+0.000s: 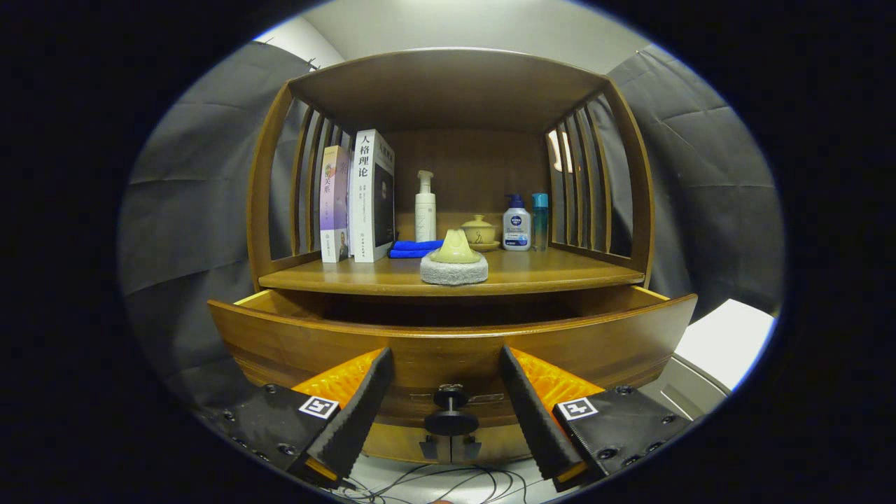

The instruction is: Pull open the drawer, take out the items inside it, and place them on the countertop above the cabinet.

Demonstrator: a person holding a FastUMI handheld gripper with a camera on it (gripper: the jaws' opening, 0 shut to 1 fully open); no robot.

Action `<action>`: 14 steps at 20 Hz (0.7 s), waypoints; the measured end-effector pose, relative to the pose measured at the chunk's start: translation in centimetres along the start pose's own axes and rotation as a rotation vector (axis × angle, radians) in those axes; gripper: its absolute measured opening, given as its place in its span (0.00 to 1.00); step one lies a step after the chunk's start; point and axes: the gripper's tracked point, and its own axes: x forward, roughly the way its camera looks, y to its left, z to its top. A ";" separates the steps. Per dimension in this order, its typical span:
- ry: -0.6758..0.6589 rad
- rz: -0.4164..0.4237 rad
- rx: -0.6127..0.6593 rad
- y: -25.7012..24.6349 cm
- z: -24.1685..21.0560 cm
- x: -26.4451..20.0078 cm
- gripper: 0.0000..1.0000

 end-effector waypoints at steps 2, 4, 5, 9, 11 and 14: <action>-0.002 0.004 0.002 0.0 0.1 0.8 0.98; -0.001 0.005 -0.001 0.0 0.3 1.6 0.97; 0.000 0.006 -0.001 -0.1 0.4 2.0 0.98; 0.002 0.008 0.000 0.0 0.6 3.6 0.97; 0.000 0.009 -0.002 -0.1 0.7 4.3 0.98; -0.003 0.010 -0.003 -0.1 0.8 5.2 0.97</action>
